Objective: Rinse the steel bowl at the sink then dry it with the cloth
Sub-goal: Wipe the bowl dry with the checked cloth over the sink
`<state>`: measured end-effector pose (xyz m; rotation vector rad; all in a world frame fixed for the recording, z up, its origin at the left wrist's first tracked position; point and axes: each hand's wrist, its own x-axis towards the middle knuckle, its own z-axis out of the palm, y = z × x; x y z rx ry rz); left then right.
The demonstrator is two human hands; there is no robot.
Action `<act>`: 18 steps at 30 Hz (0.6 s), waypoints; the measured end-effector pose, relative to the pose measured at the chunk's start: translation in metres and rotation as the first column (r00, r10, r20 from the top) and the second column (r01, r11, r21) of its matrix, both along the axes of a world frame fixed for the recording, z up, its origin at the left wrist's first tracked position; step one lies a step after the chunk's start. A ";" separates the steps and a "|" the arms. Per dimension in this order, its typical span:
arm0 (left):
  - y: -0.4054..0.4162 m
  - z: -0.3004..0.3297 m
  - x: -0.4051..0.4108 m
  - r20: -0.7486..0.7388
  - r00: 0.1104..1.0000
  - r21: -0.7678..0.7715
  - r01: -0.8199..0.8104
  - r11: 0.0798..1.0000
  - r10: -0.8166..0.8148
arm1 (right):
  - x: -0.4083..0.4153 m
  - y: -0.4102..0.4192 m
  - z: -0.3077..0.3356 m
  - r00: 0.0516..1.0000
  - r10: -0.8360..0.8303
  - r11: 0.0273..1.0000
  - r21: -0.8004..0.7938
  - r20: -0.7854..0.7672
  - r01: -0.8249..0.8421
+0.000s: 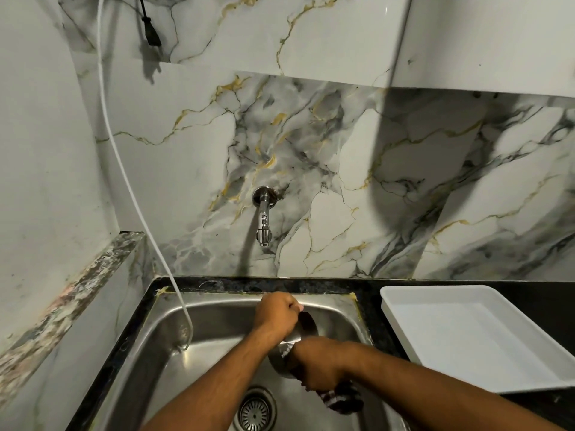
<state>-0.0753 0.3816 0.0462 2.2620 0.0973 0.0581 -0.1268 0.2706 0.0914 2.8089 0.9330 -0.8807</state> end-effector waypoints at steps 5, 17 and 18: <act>0.012 -0.001 0.007 -0.085 0.987 -0.253 -0.156 0.955 0.139 | 0.017 -0.030 0.024 0.892 -0.257 0.795 0.443 -0.373 0.415; 0.037 0.028 0.018 -0.484 0.863 -0.797 -0.503 0.334 0.144 | 0.005 -0.030 -0.016 0.647 -0.680 -0.057 0.904 -0.346 0.424; 0.031 0.031 0.018 -0.473 0.866 -0.793 -0.498 0.351 0.160 | 0.000 -0.019 -0.024 0.698 -0.708 0.119 0.957 -0.105 0.265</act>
